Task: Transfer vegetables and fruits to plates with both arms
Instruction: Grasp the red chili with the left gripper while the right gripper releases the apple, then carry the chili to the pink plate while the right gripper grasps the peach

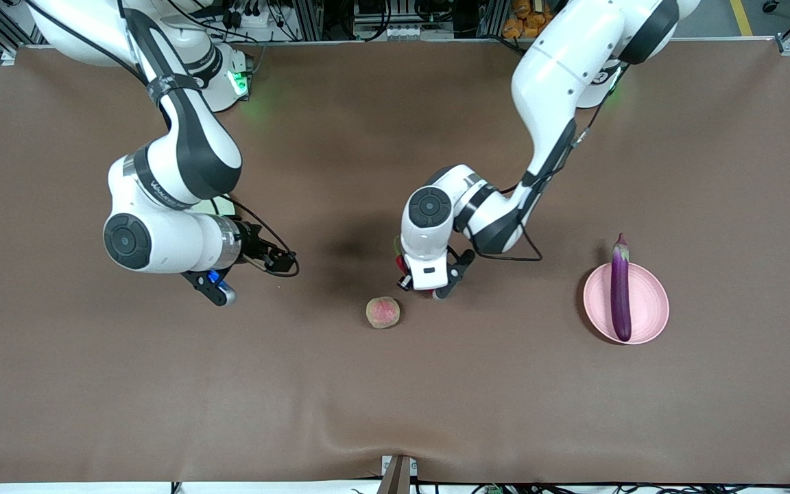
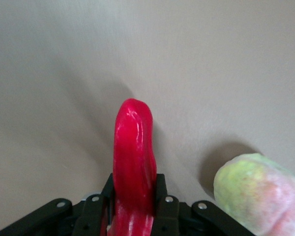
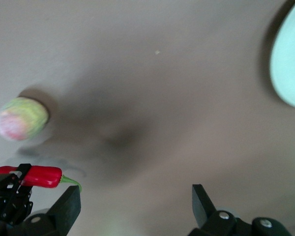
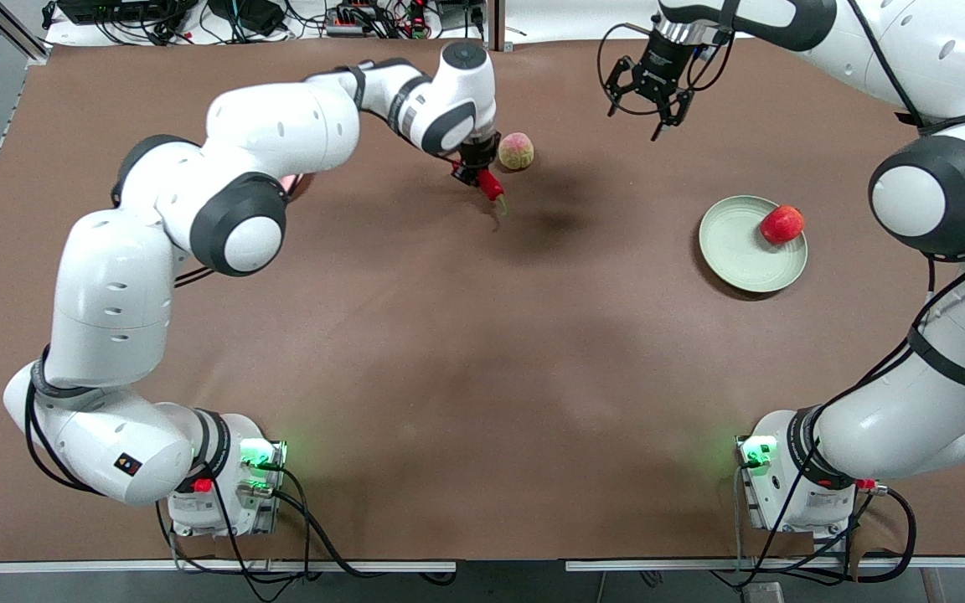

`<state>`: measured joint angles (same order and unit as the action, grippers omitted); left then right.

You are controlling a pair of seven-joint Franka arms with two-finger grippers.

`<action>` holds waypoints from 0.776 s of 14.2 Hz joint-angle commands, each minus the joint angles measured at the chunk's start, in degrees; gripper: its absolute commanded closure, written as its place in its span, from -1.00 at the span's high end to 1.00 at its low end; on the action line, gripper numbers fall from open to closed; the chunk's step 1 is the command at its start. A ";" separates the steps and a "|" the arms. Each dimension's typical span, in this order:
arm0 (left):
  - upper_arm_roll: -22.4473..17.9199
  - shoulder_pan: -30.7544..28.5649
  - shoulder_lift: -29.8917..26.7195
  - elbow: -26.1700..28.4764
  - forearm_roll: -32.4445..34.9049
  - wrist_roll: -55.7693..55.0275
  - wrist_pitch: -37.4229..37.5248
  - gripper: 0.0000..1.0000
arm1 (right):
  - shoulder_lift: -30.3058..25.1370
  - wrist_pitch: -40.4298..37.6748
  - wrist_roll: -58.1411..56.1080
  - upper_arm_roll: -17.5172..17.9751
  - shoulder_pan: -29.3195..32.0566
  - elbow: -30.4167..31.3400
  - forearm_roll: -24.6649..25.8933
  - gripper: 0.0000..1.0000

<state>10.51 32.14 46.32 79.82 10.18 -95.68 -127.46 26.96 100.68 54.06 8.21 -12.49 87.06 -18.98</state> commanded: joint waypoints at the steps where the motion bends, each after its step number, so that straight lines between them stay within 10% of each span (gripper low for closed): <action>1: -0.23 -1.80 -5.70 1.13 0.72 9.76 8.43 -1.00 | 3.44 1.61 2.10 -0.47 -0.51 -5.22 -3.86 1.00; 11: -0.23 -23.33 -9.93 1.92 2.12 66.36 18.38 -1.00 | 15.04 33.06 22.74 -1.17 -14.56 -8.67 -1.08 1.00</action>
<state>9.65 11.84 37.66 80.40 10.57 -37.39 -110.31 40.26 129.97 72.66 8.03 -24.12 80.41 -21.98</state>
